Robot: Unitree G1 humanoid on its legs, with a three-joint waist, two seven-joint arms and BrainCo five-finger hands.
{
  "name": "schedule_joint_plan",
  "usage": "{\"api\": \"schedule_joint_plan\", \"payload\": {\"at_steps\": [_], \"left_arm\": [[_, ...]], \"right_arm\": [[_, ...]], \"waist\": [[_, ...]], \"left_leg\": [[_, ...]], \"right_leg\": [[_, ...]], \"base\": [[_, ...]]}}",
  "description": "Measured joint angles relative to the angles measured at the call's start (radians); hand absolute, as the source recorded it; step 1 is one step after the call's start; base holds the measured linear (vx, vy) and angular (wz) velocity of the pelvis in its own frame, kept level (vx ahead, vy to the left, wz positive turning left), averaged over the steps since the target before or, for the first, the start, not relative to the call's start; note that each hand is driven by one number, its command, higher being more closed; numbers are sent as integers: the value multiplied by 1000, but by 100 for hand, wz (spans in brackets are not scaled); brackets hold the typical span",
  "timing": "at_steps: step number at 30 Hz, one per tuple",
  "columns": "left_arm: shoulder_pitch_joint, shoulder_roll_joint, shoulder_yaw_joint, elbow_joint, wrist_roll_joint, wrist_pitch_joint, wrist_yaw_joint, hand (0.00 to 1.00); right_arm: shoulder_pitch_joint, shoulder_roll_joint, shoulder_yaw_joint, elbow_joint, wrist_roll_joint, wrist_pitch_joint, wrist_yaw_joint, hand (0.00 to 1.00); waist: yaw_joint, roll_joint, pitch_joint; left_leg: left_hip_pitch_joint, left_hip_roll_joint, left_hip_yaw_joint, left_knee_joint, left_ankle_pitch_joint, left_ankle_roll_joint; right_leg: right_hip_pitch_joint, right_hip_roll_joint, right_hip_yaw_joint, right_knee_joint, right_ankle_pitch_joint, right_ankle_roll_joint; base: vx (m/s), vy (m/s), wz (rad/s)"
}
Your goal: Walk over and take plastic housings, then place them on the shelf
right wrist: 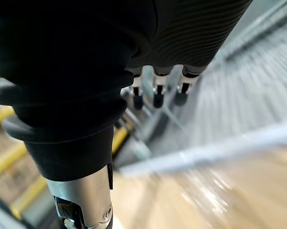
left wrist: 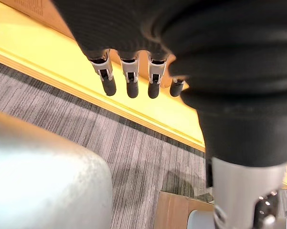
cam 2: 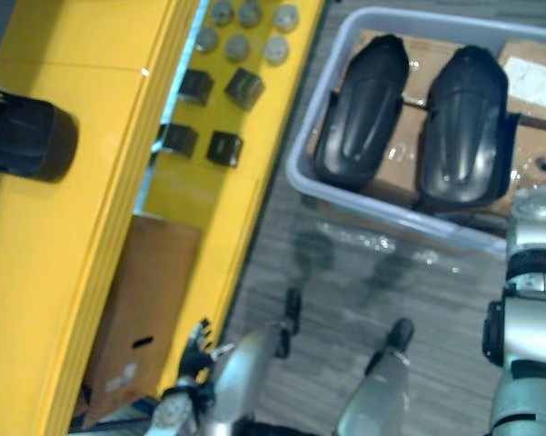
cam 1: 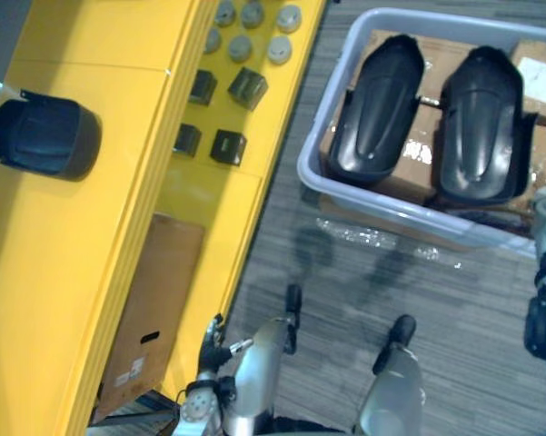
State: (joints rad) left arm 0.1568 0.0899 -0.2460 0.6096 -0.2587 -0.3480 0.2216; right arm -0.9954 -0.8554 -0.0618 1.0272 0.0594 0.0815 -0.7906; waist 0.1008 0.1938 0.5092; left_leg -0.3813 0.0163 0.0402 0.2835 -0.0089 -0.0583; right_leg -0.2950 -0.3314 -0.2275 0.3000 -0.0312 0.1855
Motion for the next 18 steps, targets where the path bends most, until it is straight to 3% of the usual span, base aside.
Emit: {"api": "schedule_joint_plan", "payload": {"at_steps": [4,8,10,13,15,18], "left_arm": [[3,1,8,-2,-21,13,-10,0],[3,4,10,-6,-54,21,-28,0],[3,5,10,-8,-56,21,-33,0],[3,5,10,-9,-57,20,-38,0],[3,6,9,-9,-57,20,-41,0],[2,6,9,-6,-57,19,-41,0]], "right_arm": [[-16,-44,-28,-97,-37,-89,-67,0],[-20,-43,-17,-154,-36,-144,-35,0],[-22,-40,-8,-155,-34,-147,7,0],[-24,-19,29,-150,-17,-133,137,0],[-30,6,56,-102,-11,-93,238,0],[-32,27,69,-16,11,-72,321,0]], "waist": [[-9,-10,7],[-9,-18,12],[-5,-19,12],[-3,-20,12],[0,-20,12],[7,-18,11]], "left_leg": [[22,11,12,-8,0,0],[32,15,21,-21,3,-3],[33,16,20,-29,6,-5],[34,17,17,-37,12,-7],[40,14,13,-53,21,-7],[52,4,-1,-100,51,-10]], "right_leg": [[19,11,6,-19,13,-2],[21,16,11,-23,18,-1],[20,17,10,-26,19,-1],[19,19,8,-25,20,-1],[19,17,5,-20,20,-1],[19,8,-13,-14,19,-2]], "base": [[12,-4,-12],[20,-3,-8],[12,-5,2],[14,-7,2],[18,-7,6],[-3,-16,17]]}}
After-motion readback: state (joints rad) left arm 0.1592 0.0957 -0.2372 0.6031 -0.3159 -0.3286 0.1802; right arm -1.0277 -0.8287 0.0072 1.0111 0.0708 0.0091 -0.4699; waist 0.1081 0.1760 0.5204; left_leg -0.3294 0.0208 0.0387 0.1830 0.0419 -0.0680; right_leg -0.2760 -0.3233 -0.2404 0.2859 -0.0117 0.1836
